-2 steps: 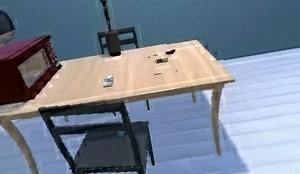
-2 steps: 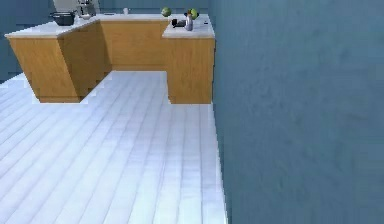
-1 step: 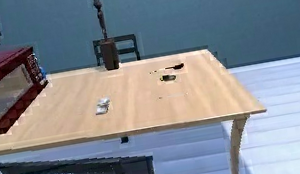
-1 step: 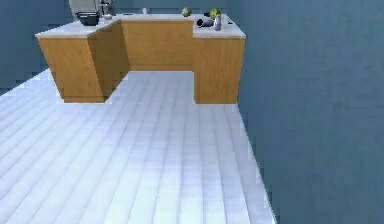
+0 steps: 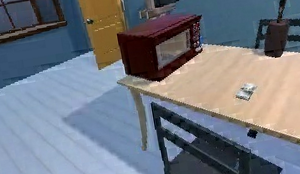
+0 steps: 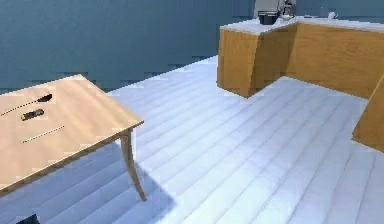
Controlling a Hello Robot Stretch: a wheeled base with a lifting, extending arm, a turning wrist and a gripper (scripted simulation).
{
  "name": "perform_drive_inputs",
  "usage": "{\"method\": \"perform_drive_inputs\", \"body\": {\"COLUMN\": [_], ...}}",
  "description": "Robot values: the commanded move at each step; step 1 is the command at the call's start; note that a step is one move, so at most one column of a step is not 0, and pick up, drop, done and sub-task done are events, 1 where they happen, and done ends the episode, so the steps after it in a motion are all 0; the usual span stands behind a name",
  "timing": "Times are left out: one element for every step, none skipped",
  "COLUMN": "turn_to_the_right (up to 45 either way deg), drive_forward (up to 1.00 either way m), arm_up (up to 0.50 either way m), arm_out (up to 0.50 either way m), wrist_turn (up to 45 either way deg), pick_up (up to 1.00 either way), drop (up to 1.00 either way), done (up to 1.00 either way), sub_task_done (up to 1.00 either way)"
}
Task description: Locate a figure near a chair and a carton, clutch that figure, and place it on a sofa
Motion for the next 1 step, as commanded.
{"method": "perform_drive_inputs", "body": {"turn_to_the_right": [-45.0], "drive_forward": [0.0], "arm_up": [0.0], "arm_out": [0.0], "wrist_turn": [0.0], "pick_up": [0.0], "drop": [0.0], "done": [0.0], "sub_task_done": [0.0]}}
